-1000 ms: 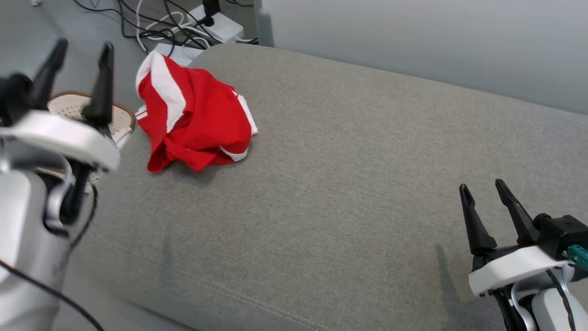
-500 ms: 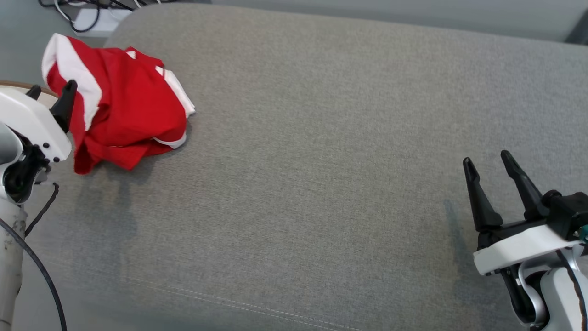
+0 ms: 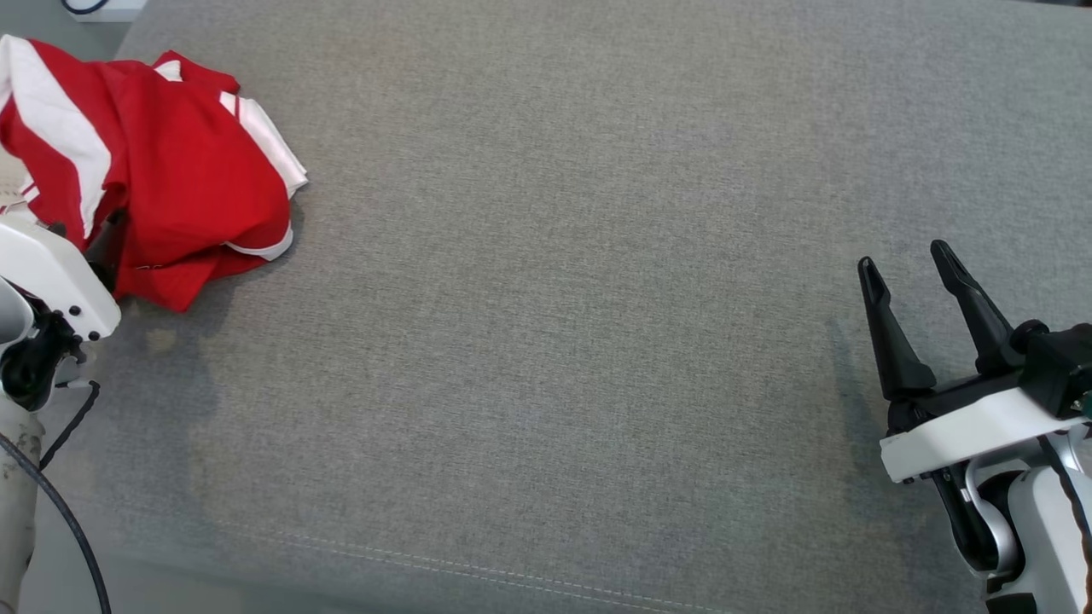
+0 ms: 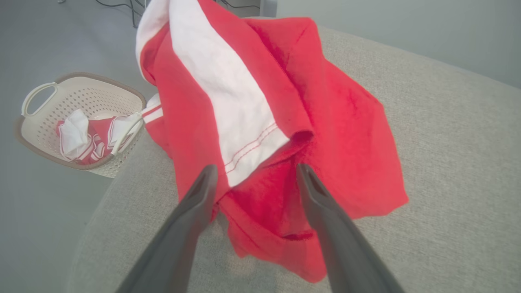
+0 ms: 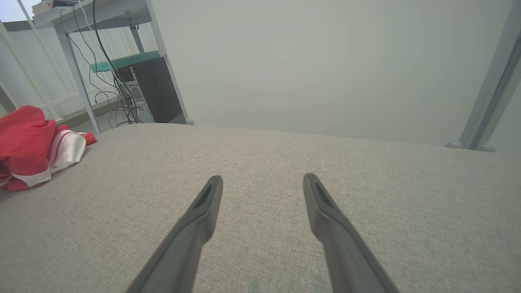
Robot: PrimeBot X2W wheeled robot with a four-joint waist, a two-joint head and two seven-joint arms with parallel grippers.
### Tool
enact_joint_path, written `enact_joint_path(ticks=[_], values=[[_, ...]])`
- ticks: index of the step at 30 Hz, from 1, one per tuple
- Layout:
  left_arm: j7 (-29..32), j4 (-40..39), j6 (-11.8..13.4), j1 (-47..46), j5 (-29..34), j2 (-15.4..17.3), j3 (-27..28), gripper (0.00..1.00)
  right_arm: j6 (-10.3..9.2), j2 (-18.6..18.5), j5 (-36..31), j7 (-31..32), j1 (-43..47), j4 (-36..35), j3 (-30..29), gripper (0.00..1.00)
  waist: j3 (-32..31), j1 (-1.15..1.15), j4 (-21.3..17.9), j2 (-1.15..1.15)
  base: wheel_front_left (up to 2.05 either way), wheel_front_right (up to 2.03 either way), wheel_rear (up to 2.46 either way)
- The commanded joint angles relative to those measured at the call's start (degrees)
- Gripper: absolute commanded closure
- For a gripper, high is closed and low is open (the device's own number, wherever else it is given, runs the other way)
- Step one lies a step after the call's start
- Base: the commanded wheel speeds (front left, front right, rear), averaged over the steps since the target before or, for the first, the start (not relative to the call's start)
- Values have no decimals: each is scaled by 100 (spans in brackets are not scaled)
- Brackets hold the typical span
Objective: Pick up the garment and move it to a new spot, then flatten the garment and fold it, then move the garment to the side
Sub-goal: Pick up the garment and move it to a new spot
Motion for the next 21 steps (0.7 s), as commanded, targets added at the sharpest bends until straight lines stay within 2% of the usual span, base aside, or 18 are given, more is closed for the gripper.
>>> enact_joint_path(ticks=[1, 5, 6, 7, 8, 9, 16, 21], values=[[-127, -25, -48, -280, -35, 407, 149, 0, 41, -80, -11, 56, -108, -182, 149, 0, 63, 0, -86, 0, 0, 0, 0], [-351, 207, -35, -348, -44, 533, 189, 0, 41, -93, 1, 60, -152, -206, 174, 0, 134, 0, -248, 0, 0, 0, 0], [-373, 276, -32, -356, -36, 558, 186, 8, 41, -97, 5, 57, -147, -207, 170, 0, 145, 0, -283, 0, 0, 0, 0], [-394, 340, -30, -362, -20, 581, 175, 46, 41, -102, 5, 54, -136, -203, 154, 0, 152, 0, -309, 0, 0, 0, 0], [-458, 389, -11, -375, -1, 614, 175, 62, 41, -108, 4, 53, -122, -199, 141, 0, 160, 0, -330, 0, 0, 0, 0], [-524, 436, 11, -389, 27, 649, 168, 100, 41, -113, 5, 51, -112, -201, 134, 0, 170, 0, -351, 0, 0, 0, 0], [-847, 561, 165, -554, 241, 731, 37, 100, 41, -127, 5, 71, -86, -226, 69, 0, 194, 0, -357, 0, 0, 0, 0], [-1276, 275, 321, -808, 568, 734, -195, 100, 41, -86, 8, 75, -39, -211, 27, 0, 68, 0, -241, 0, 0, 0, 0]])
